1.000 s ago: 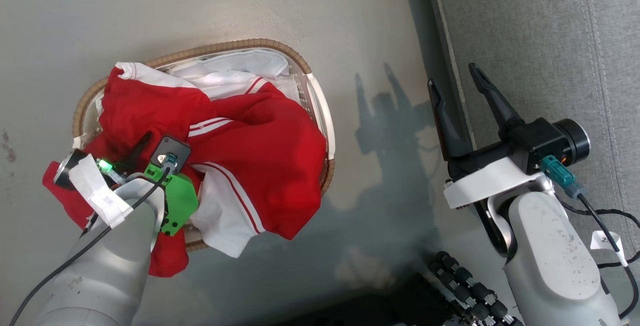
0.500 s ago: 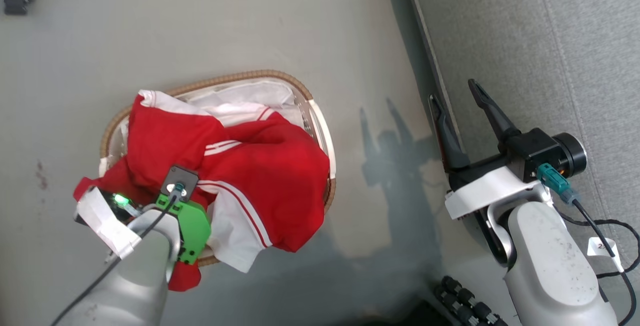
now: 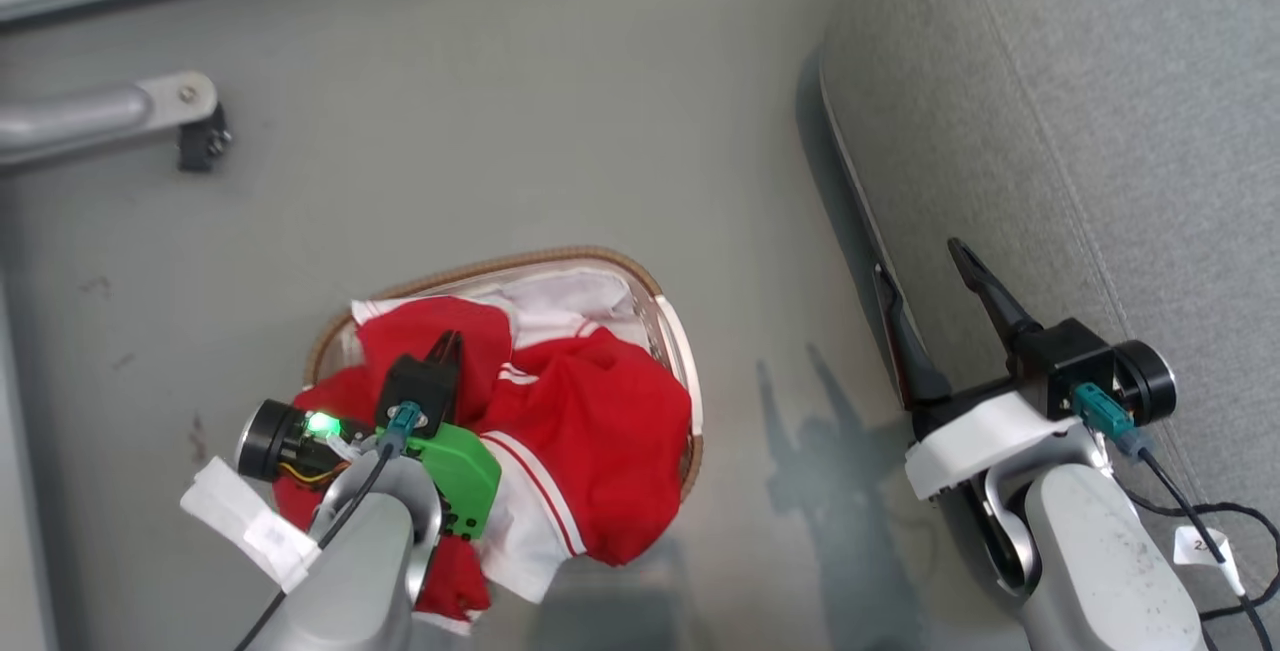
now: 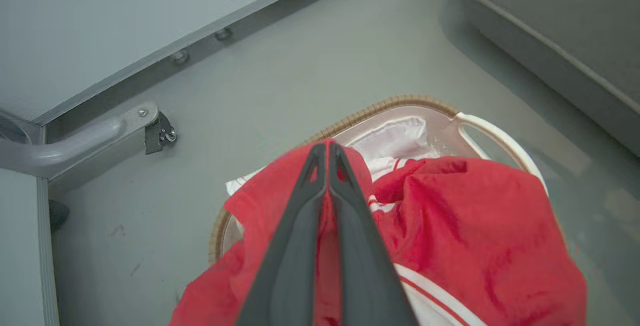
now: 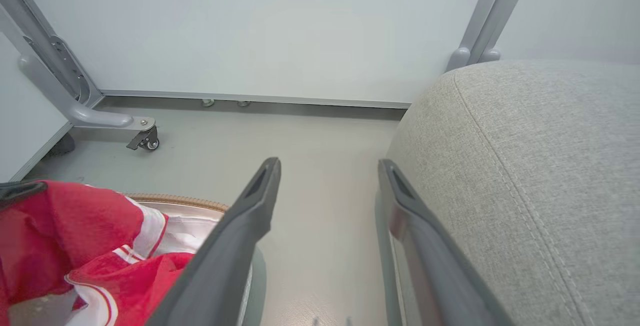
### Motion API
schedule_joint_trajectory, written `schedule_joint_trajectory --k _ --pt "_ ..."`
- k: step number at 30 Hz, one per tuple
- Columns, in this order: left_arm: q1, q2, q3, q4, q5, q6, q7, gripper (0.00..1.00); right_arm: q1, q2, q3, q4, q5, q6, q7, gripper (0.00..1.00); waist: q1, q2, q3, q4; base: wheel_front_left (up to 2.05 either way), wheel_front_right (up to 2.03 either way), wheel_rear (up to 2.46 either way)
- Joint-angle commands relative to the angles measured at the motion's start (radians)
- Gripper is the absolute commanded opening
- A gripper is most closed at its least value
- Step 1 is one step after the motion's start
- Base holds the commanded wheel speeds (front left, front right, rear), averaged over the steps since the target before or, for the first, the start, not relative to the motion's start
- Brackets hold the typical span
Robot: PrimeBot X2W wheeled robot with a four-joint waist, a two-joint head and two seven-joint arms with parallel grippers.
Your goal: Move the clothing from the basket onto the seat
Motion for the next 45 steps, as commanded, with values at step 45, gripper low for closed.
schedule_joint_trajectory --k 45 --pt "0.118 -0.022 -0.113 -0.698 -0.223 0.037 -0.003 0.00 -0.049 -0.005 0.534 0.040 0.204 -0.001 -0.002 1.00 0.0001 0.0000 -0.377 0.133 0.00 0.00 0.00"
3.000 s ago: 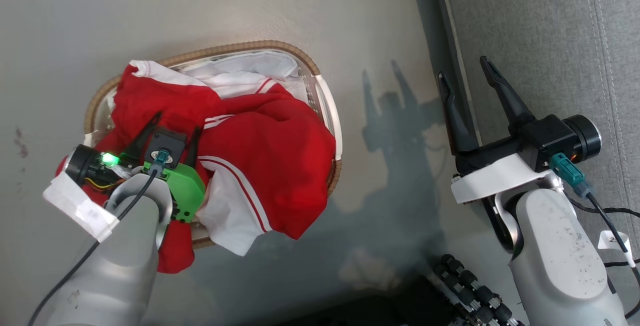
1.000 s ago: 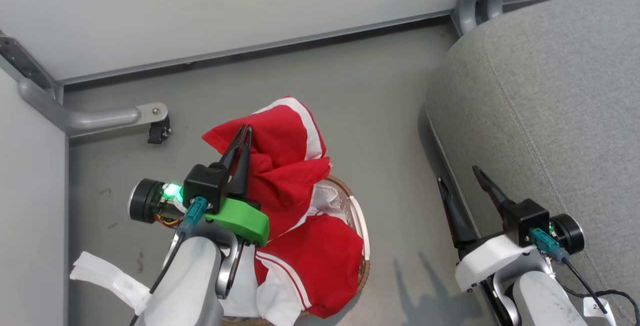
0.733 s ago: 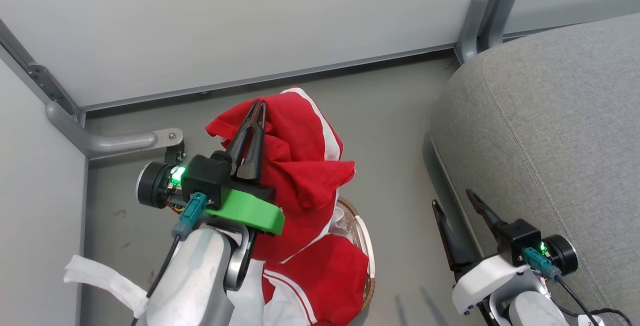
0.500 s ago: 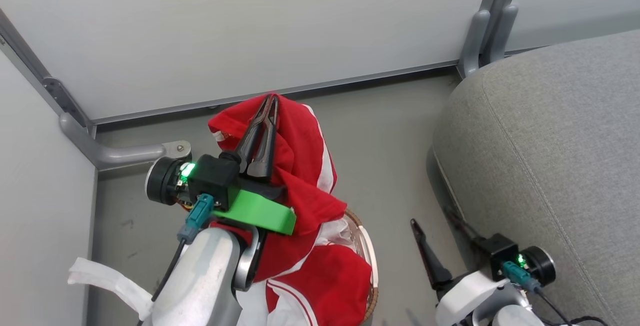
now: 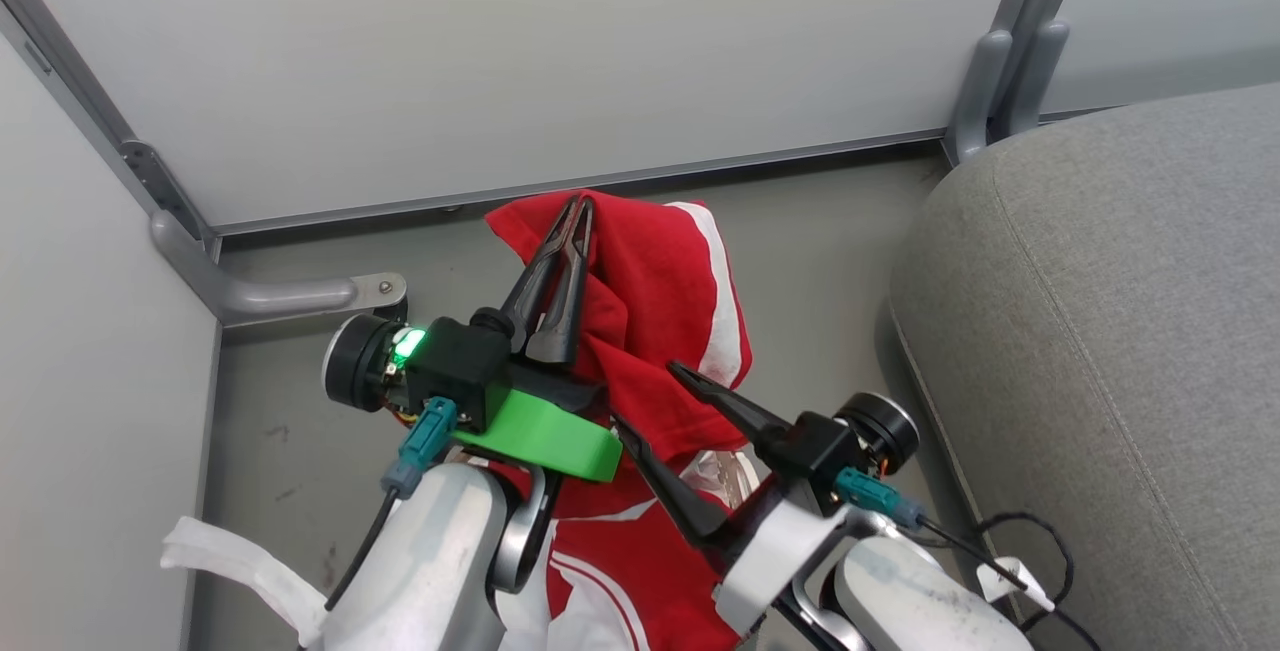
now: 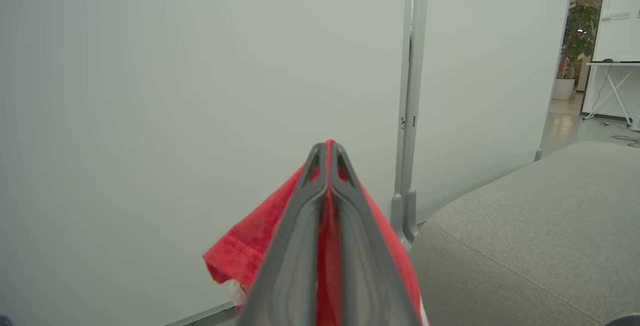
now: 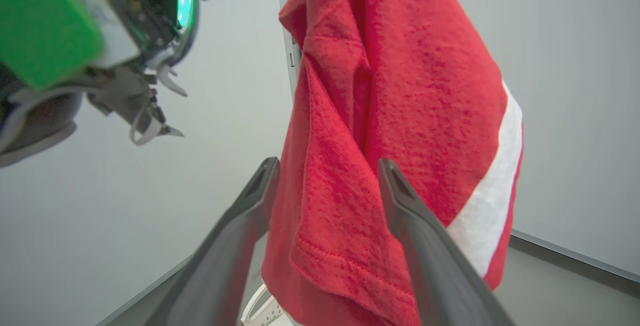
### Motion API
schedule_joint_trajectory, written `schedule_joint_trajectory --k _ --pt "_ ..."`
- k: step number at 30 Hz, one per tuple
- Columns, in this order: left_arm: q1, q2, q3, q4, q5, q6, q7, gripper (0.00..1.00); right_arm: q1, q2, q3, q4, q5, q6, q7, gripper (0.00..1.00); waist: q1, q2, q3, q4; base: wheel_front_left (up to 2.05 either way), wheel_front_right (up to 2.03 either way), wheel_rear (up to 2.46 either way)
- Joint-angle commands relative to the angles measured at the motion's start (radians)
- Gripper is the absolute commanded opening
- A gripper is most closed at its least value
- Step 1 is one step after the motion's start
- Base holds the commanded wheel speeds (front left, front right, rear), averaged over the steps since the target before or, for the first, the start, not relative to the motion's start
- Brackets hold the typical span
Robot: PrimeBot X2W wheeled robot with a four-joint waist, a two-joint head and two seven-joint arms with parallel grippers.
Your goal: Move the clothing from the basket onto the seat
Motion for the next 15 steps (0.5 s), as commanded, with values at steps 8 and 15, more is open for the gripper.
schedule_joint_trajectory --k 8,15 --pt "-0.025 0.002 -0.058 -0.014 -0.030 0.008 -0.001 0.00 -0.128 -0.005 0.056 0.092 0.007 -0.001 -0.002 1.00 0.0001 0.0000 0.010 0.040 0.00 0.00 0.00" --pt "-0.029 0.002 -0.104 -0.017 -0.050 0.013 -0.001 0.00 -0.161 -0.004 0.114 0.194 0.092 -0.001 -0.002 0.00 0.0001 0.0000 0.003 0.064 0.00 0.00 0.00"
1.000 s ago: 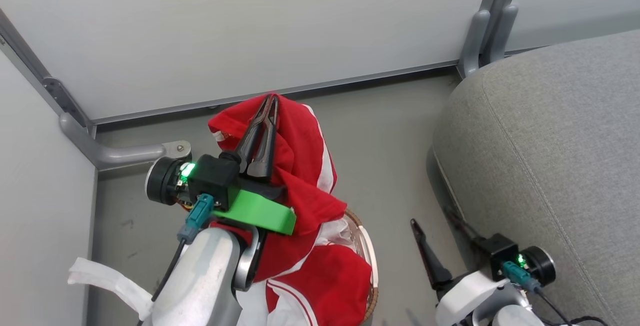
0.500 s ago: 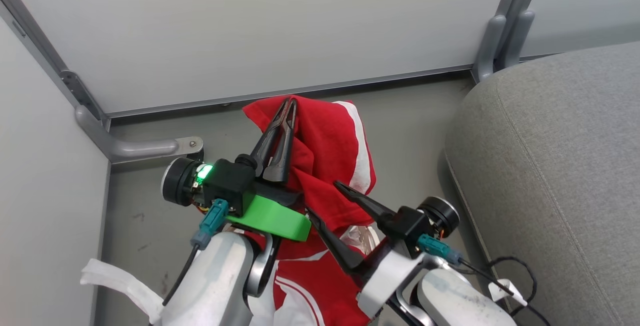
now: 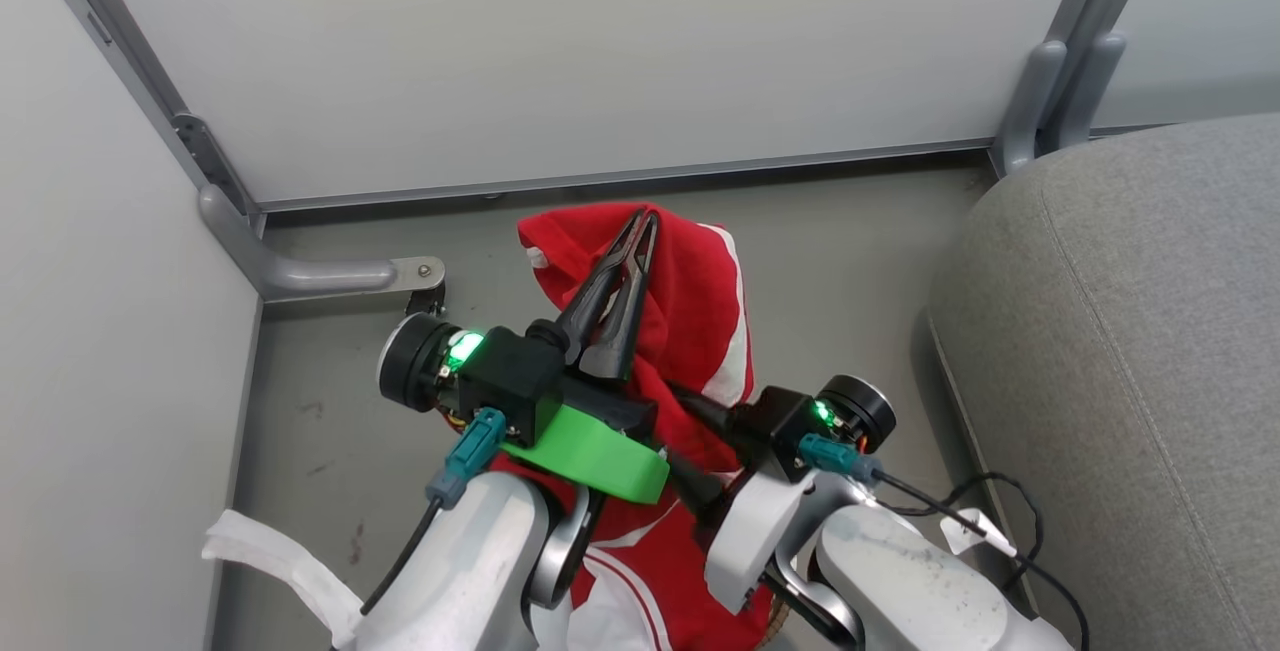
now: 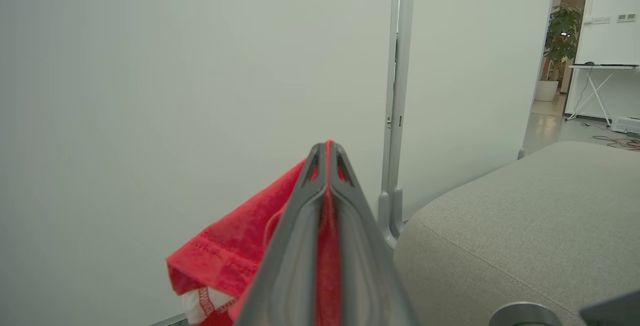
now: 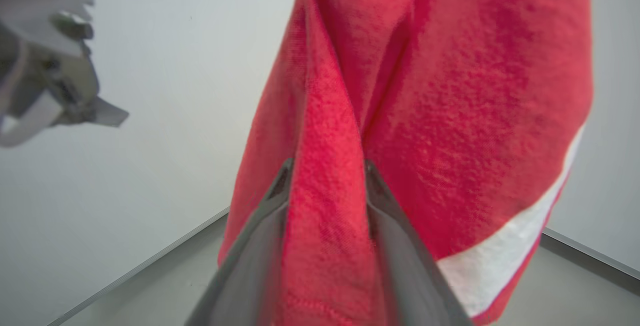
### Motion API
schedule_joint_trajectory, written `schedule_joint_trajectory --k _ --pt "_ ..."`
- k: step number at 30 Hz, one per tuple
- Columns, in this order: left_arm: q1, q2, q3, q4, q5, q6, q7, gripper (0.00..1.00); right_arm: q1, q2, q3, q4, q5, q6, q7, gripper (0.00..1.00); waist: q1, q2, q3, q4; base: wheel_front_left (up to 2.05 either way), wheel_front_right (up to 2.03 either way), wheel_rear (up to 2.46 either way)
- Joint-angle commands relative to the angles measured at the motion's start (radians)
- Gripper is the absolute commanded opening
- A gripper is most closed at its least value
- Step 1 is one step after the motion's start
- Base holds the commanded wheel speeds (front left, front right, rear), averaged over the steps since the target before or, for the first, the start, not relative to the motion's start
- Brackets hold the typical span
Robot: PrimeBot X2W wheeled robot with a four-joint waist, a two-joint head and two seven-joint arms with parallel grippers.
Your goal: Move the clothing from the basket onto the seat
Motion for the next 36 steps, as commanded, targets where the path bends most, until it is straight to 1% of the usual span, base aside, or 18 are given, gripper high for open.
schedule_joint_trajectory --k 1,4,8,9,10,14,18,29,36 --pt "-0.008 0.002 -0.004 0.000 -0.004 0.005 -0.001 0.00 -0.013 -0.004 -0.001 0.004 0.021 -0.001 -0.002 0.00 0.0000 -0.0001 -0.003 0.004 0.00 0.00 0.00" --pt "-0.002 0.002 -0.004 0.005 -0.005 0.007 -0.001 0.00 -0.006 -0.004 -0.013 0.002 0.030 -0.001 -0.002 0.00 0.0000 -0.0001 -0.004 0.004 0.00 0.00 0.00" --pt "0.011 0.002 0.005 0.011 0.005 0.009 -0.001 0.00 0.018 -0.003 -0.042 -0.008 0.008 -0.001 -0.002 0.00 0.0000 -0.0001 -0.007 -0.010 0.00 0.00 0.00" --pt "0.016 0.002 0.007 0.021 0.011 0.012 -0.001 0.26 0.024 -0.003 -0.050 -0.015 0.002 -0.001 -0.002 0.00 0.0000 -0.0001 -0.008 -0.017 0.00 0.00 0.00" --pt "0.020 0.002 0.008 0.029 0.010 0.014 -0.001 1.00 0.031 -0.003 -0.060 -0.022 -0.001 -0.001 -0.002 0.00 0.0000 -0.0001 -0.008 -0.022 0.00 0.00 0.00" --pt "0.028 0.002 0.018 0.051 0.035 0.012 -0.001 1.00 0.069 -0.003 -0.098 -0.057 -0.018 -0.001 -0.002 0.00 0.0000 -0.0001 -0.007 -0.062 0.00 0.00 0.00" --pt "0.047 0.002 0.032 0.079 0.055 0.000 -0.001 1.00 0.111 -0.003 -0.140 -0.098 -0.034 -0.001 -0.002 0.00 0.0000 -0.0001 -0.002 -0.126 0.00 0.00 0.00" --pt "0.079 0.002 0.085 0.120 0.121 -0.050 -0.001 1.00 0.186 -0.002 -0.239 -0.176 -0.064 -0.001 -0.002 0.00 0.0000 -0.0001 0.051 -0.368 0.00 0.00 0.00" --pt "0.098 0.003 0.122 0.121 0.147 -0.068 -0.001 1.00 0.209 -0.003 -0.283 -0.215 -0.062 -0.001 -0.002 0.00 0.0000 -0.0001 0.077 -0.500 0.00 0.00 0.00"
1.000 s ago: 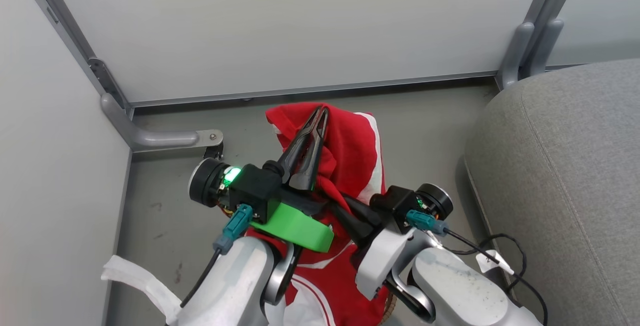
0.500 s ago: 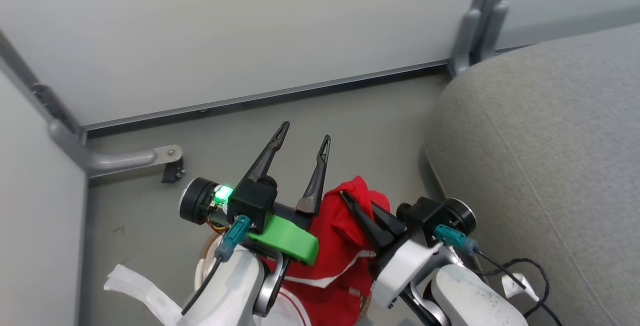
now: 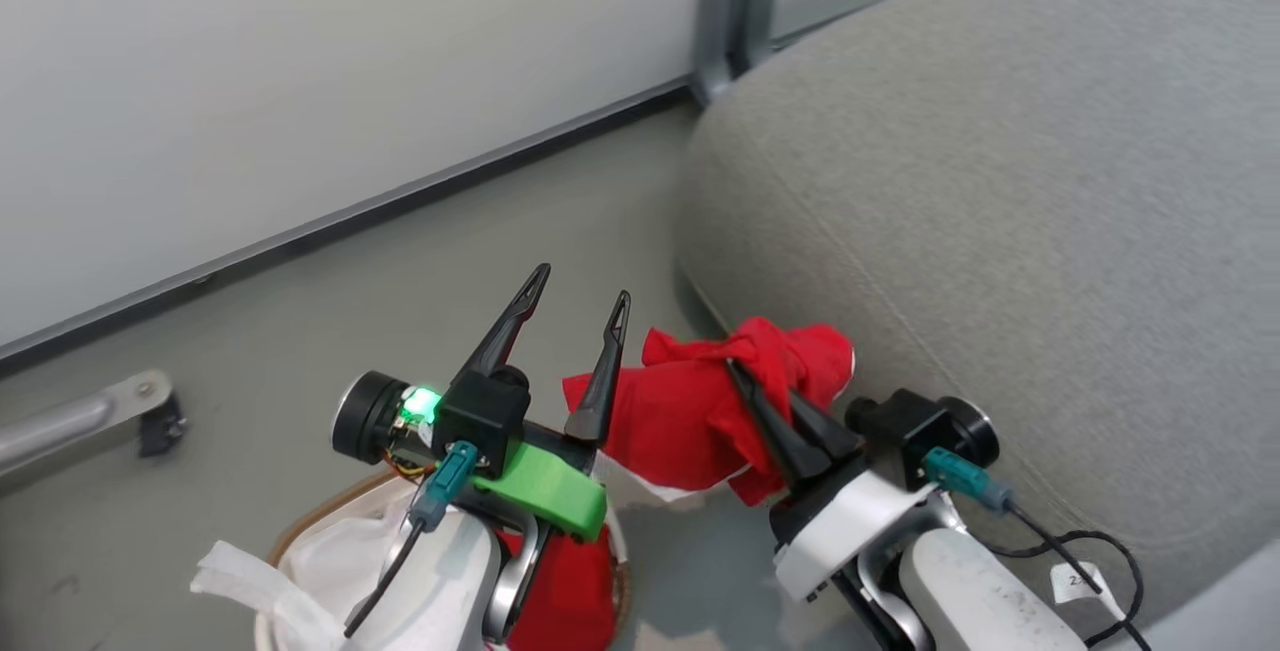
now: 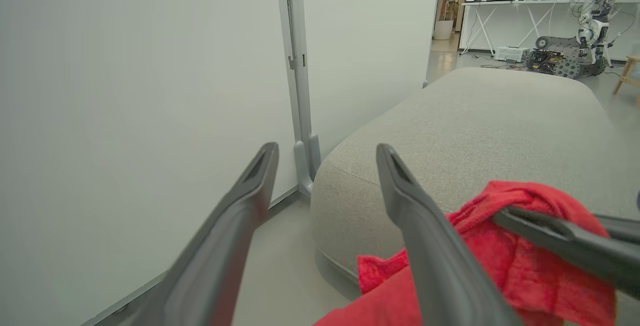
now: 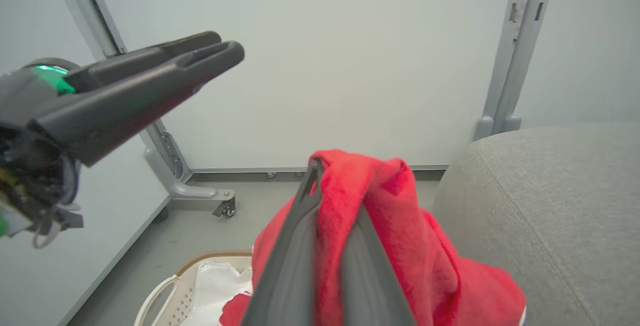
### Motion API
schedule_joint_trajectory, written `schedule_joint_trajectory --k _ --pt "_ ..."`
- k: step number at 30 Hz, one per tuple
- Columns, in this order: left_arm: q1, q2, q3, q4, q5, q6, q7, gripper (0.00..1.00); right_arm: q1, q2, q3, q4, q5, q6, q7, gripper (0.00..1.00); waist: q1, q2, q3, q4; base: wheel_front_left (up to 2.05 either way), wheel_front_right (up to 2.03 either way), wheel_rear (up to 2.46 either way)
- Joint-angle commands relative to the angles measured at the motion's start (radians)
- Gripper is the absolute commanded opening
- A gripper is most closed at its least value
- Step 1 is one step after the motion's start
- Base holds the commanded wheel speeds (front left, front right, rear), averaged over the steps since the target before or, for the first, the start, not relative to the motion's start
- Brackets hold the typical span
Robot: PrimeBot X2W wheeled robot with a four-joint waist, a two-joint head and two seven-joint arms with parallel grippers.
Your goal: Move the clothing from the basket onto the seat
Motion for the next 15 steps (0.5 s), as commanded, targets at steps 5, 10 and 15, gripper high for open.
schedule_joint_trajectory --k 5,10,15 --pt "0.006 0.004 0.001 0.007 0.012 -0.020 -0.001 1.00 0.009 -0.002 -0.075 -0.033 -0.033 -0.001 -0.002 0.00 0.0000 -0.0001 0.071 -0.160 0.00 0.00 0.00" --pt "-0.014 0.005 -0.003 0.019 0.026 -0.033 -0.001 1.00 -0.073 -0.008 -0.130 -0.032 -0.127 -0.001 -0.002 0.00 0.0000 -0.0001 0.112 -0.167 0.00 0.00 0.00" --pt "-0.016 0.019 0.015 0.019 0.051 -0.042 -0.001 1.00 -0.243 -0.095 -0.176 -0.009 -0.192 -0.001 -0.002 0.00 0.0000 -0.0001 0.177 -0.166 0.00 0.00 0.00"
